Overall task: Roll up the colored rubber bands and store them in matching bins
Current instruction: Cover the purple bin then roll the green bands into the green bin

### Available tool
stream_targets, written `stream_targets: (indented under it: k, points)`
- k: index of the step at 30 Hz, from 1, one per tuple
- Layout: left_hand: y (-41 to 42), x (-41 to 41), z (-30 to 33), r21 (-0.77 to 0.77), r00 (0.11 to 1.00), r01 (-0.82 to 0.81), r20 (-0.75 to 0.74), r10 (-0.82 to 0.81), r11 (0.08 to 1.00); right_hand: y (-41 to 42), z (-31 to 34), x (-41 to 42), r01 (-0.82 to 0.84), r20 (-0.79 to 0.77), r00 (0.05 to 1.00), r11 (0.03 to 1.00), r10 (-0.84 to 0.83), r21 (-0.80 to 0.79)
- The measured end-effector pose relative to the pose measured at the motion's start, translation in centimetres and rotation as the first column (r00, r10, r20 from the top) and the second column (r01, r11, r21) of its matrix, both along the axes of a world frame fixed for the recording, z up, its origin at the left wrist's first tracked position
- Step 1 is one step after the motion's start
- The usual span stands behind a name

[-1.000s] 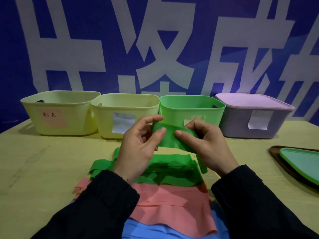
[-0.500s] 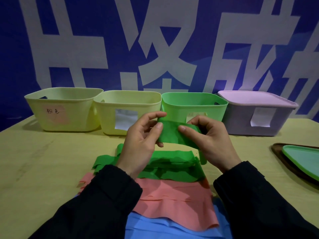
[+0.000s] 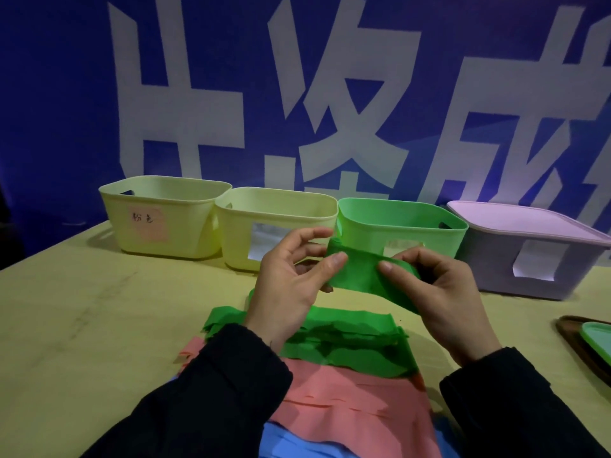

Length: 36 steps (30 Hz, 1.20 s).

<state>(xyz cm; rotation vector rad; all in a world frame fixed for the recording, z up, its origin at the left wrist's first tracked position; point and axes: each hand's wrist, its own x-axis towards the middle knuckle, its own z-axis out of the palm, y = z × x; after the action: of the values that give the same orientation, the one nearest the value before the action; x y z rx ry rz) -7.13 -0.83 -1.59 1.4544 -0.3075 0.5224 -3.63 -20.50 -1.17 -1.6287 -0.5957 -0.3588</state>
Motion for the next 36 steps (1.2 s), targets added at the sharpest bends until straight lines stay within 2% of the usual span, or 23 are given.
stream_targets:
  k: [9, 13, 17, 24, 29, 36]
  points:
    - [-0.59, -0.07, -0.49, 0.1, 0.996, 0.082, 0.014, -0.084, 0.992, 0.31, -0.25, 0.01, 0.023, 0.046, 0.999, 0.998, -0.021, -0.056]
    - [-0.42, 0.11, -0.54, 0.04, 0.996, 0.087, -0.021, -0.086, 0.995, 0.18, -0.51, 0.16, 0.053, 0.074, 0.996, 0.995, -0.046, -0.084]
    - [-0.42, 0.31, -0.81, 0.045, 0.996, 0.081, -0.04, -0.079, 0.996, 0.14, -0.4, 0.27, 0.063, 0.089, 0.995, 0.992, -0.054, -0.109]
    - [-0.37, 0.2, -0.94, 0.112, 0.999, 0.053, -0.008, -0.052, 0.992, 0.36, -0.08, -0.52, -0.053, 0.029, 0.998, 0.996, 0.055, -0.072]
    - [-0.29, 0.35, -0.89, 0.122, 1.0, -0.005, -0.005, 0.005, 0.992, 0.38, -0.12, -0.41, -0.036, 0.05, 0.998, 0.998, 0.038, -0.048]
    - [-0.3, 0.1, -0.73, 0.172, 1.0, 0.025, -0.004, -0.025, 0.985, 0.15, 0.11, -0.49, -0.049, 0.049, 0.998, 0.999, 0.049, 0.008]
